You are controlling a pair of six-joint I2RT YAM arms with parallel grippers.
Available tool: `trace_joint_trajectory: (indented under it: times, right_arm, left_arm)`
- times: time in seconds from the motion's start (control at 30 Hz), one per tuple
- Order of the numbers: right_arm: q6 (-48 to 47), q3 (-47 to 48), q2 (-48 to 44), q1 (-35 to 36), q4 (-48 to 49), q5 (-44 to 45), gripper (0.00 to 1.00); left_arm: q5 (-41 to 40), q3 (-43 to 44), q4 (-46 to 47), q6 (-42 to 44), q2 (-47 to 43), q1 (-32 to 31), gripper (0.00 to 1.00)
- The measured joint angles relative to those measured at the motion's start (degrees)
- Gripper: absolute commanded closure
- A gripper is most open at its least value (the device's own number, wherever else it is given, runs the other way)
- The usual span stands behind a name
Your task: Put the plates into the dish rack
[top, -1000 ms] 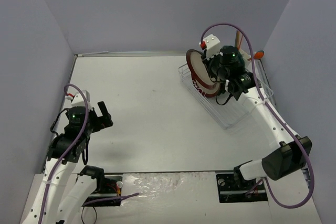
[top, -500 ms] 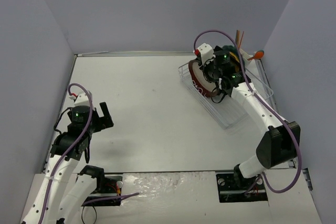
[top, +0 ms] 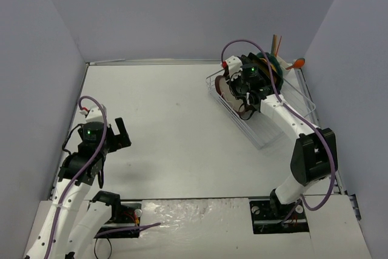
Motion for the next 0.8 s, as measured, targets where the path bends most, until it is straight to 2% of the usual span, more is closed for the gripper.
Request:
trace_joint_trajectory:
  times: [0.07,0.1,0.13,0.37,0.57,0.7,0.8]
  right_arm:
    - [0.8,0.0,0.5,-0.1,0.7,0.0,0.68]
    - [1.1,0.0,0.6,-0.1,1.2,0.0,0.57]
    - [1.3,0.0,0.7,-0.2,1.9,0.0,0.50]
    - [3.5,-0.6,-1.9,-0.4,4.8,1.0,0.25]
    - [6.8,-2.9,-11.8,-0.6,4.5,2.1,0.02]
    - [9.3,-3.4,-22.0,-0.6,4.4,4.3,0.00]
    - [11.4,-3.5,-30.9,-0.6,4.4,7.7,0.00]
  left_arm:
    - [0.0,0.0,0.0,0.1,0.0,0.0,0.03]
    - [0.0,0.0,0.0,0.1,0.0,0.0,0.03]
    - [0.0,0.0,0.0,0.1,0.0,0.0,0.03]
    - [0.0,0.0,0.0,0.1,-0.3,0.0,0.03]
    - [0.0,0.5,-1.2,0.1,-1.3,0.0,0.03]
    - [-1.1,5.2,-4.4,0.5,-1.0,0.0,0.03]
    - [-2.7,12.0,-6.0,1.4,-0.2,0.0,0.03]
